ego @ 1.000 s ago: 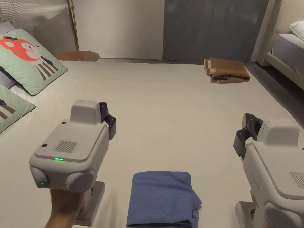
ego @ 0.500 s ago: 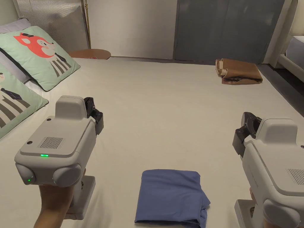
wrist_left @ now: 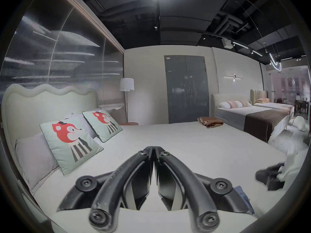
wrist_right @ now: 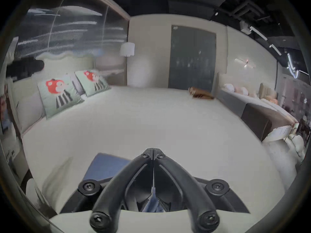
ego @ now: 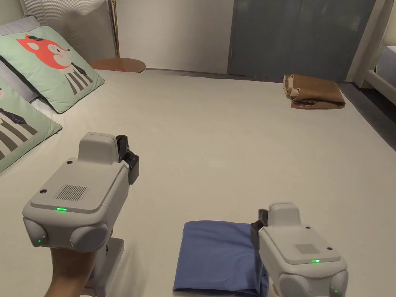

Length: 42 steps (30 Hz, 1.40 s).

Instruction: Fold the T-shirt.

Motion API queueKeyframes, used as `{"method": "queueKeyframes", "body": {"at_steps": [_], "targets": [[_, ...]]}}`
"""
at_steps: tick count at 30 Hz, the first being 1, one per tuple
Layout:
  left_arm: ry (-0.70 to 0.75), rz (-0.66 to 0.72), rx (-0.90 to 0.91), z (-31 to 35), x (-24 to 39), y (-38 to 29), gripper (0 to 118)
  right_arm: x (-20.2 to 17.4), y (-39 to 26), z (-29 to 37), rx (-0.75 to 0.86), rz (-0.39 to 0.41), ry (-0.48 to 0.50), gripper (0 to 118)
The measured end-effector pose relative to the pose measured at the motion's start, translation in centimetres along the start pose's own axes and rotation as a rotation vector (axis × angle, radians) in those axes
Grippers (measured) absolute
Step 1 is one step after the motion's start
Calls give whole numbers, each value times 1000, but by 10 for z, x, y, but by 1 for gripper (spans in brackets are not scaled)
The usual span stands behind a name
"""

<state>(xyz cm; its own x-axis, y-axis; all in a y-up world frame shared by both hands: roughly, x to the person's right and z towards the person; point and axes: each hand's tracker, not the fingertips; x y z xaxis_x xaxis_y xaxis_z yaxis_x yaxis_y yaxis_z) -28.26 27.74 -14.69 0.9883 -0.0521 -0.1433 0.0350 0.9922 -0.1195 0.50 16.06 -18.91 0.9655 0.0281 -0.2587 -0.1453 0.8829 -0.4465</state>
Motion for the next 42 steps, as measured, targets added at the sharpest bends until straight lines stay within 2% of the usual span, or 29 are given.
{"method": "queueKeyframes", "body": {"at_steps": [4, 7, 11, 14, 17, 21, 22, 23, 25, 26, 27, 32, 35, 36, 38, 39, 41, 42], "targets": [[-12, -11, -23, -1, 0, -8, 0, -13, -22, -26, -113, 17, 11, 0], [-27, 4, -53, -3, 0, -16, 0, -14, -39, -48, -201, -20, 19, 0], [-48, 23, -105, -8, 0, -30, 0, -13, -51, -56, -332, -23, 6, 0], [-84, 85, -180, -17, -1, -48, 0, -9, -58, -54, -275, -90, 2, 0], [-154, 184, -316, -28, 1, -62, 0, -13, -55, -54, -283, -49, -4, 0], [-255, 334, -531, -48, 8, -90, 3, -11, -51, -49, -280, -63, 4, 0], [-293, 366, -587, -55, 9, -97, 18, -9, -51, -53, -282, -68, 7, 0], [-321, 403, -634, -61, 11, -104, 37, -8, -51, -53, -283, -70, 10, 0], [-364, 486, -744, -73, 18, -115, 85, -7, -50, -52, -289, -75, 16, 0], [-389, 521, -787, -79, 21, -121, 101, -6, -49, -52, -291, -77, 19, 0], [-409, 545, -820, -84, 23, -126, 107, -5, -48, -51, -294, -76, 22, 0], [-491, 663, -1005, -117, 28, -154, 107, -2, -49, -58, -303, -78, 34, 0], [-514, 650, -1024, -117, 38, -158, 103, 0, -51, -59, -306, -91, 42, 0], [-519, 632, -1028, -117, 41, -159, 94, 0, -51, -59, -307, -96, 45, 0], [-525, 577, -1043, -116, 49, -161, 58, 2, -56, -63, -309, -102, 48, 0], [-532, 557, -1054, -116, 53, -163, 50, 2, -56, -64, -309, -102, 50, 0], [-536, 557, -1046, -123, 51, -175, 44, 3, -57, -65, -311, -101, 51, 0], [-538, 566, -1038, -125, 48, -177, 34, 3, -56, -64, -310, -106, 54, 0]]}}
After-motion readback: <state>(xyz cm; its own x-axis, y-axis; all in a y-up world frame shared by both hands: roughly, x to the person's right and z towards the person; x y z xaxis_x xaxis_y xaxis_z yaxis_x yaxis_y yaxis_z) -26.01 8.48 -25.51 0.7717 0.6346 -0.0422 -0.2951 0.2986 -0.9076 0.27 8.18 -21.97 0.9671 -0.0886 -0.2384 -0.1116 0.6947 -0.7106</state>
